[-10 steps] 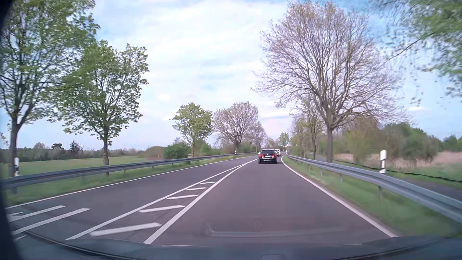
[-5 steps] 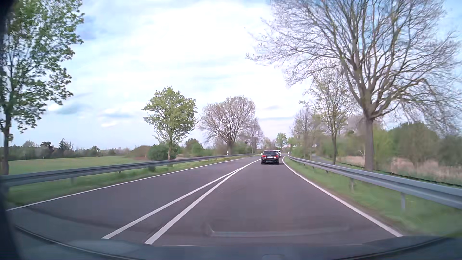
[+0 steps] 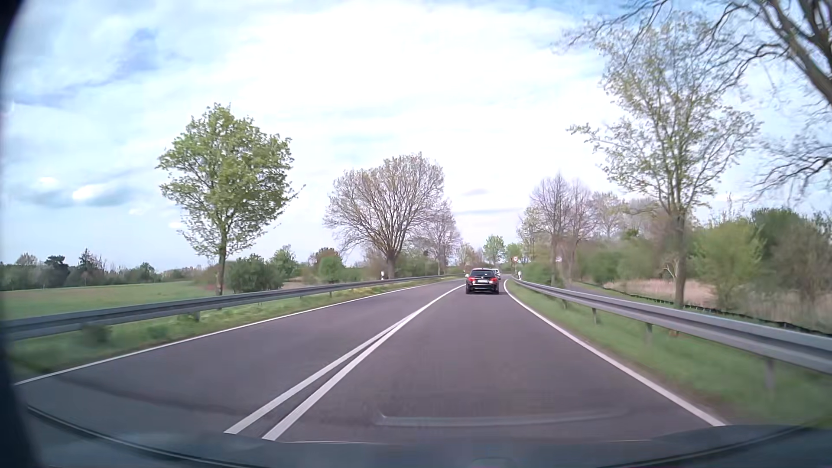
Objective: Follow the waypoints while adhering to traffic rules and regulations
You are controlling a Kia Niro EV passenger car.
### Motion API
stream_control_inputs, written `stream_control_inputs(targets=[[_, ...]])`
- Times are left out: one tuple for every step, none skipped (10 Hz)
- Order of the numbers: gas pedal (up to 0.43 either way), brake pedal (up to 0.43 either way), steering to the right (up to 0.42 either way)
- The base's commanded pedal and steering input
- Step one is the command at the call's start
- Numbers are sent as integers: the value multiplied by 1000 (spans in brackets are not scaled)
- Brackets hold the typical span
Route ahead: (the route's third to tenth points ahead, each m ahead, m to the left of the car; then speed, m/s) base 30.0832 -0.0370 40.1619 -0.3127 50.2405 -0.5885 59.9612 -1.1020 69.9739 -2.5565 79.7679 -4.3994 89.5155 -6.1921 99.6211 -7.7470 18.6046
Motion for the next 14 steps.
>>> stream_control_inputs(targets=[[228, 0, 18], [228, 0, 17], [228, 0, 17], [228, 0, 17], [228, 0, 16], [228, 0, 15], [228, 0, 12], [228, 0, 11], [228, 0, 11], [228, 0, 11], [228, 0, 11], [228, 0, 11], [228, 0, 11], [228, 0, 11]])
